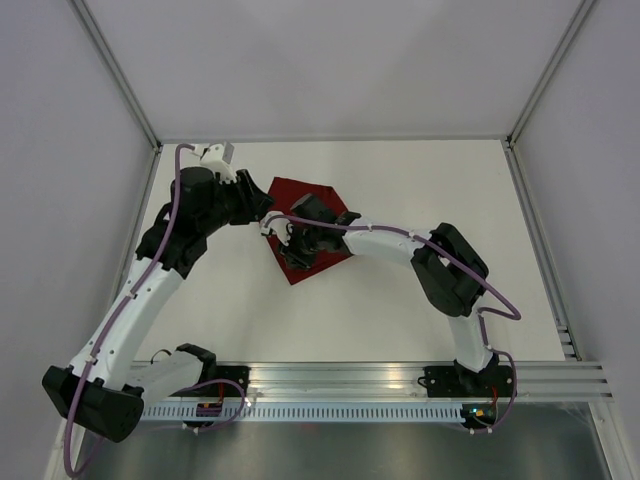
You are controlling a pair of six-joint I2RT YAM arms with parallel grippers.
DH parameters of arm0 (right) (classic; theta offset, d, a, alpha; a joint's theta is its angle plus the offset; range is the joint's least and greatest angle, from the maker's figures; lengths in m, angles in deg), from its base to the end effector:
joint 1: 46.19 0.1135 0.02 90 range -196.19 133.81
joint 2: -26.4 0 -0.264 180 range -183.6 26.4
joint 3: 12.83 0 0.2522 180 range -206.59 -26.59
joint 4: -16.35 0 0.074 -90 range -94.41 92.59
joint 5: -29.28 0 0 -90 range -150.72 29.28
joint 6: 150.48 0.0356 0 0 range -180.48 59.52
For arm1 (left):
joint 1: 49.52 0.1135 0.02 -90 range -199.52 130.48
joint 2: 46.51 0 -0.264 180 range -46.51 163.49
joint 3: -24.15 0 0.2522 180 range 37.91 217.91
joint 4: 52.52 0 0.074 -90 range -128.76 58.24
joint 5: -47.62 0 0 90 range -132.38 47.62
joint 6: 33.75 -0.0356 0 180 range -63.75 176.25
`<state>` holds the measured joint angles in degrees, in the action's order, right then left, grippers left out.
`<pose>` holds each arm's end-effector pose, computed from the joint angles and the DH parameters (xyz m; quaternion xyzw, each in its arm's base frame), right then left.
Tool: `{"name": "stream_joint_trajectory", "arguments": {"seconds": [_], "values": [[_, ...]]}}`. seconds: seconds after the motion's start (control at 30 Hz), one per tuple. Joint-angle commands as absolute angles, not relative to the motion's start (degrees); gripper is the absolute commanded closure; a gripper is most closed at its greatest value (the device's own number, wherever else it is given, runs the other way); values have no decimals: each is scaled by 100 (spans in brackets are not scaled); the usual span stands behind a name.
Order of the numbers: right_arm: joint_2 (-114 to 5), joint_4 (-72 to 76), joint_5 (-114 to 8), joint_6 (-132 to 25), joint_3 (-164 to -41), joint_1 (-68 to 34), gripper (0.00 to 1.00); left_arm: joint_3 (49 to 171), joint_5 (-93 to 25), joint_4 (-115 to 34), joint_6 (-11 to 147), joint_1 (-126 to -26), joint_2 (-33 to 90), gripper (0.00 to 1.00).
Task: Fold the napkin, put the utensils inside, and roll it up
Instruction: Fold the napkin
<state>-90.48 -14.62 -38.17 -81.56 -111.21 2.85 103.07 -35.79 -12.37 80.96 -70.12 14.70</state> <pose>0.2834 0.3473 0.1877 -0.5839 0.7142 0.2600 0.2853 0.2178 -0.0862 0.3798 0.0022 0.8304 -0.2579 0.4939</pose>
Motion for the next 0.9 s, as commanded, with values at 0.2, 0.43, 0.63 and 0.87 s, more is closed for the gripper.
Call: {"name": "stream_joint_trajectory", "arguments": {"seconds": [0.2,0.43,0.63,0.87], "values": [[-8813,-1604,-3716,-7657,-11343,58,65,10049,-4220,-1406,8911,-7008,1317,52],[-8488,-1824,-3707,-7428,-11387,-1041,64,9627,-5107,-1643,9868,-6991,1721,71],[-8320,-2026,-4312,-7437,-11124,-1911,62,9381,-5380,-1881,10239,-6859,2589,97],[-8504,-2009,-5217,-7542,-10789,-2272,65,9398,-5591,-1942,10257,-6622,3556,98]]}}
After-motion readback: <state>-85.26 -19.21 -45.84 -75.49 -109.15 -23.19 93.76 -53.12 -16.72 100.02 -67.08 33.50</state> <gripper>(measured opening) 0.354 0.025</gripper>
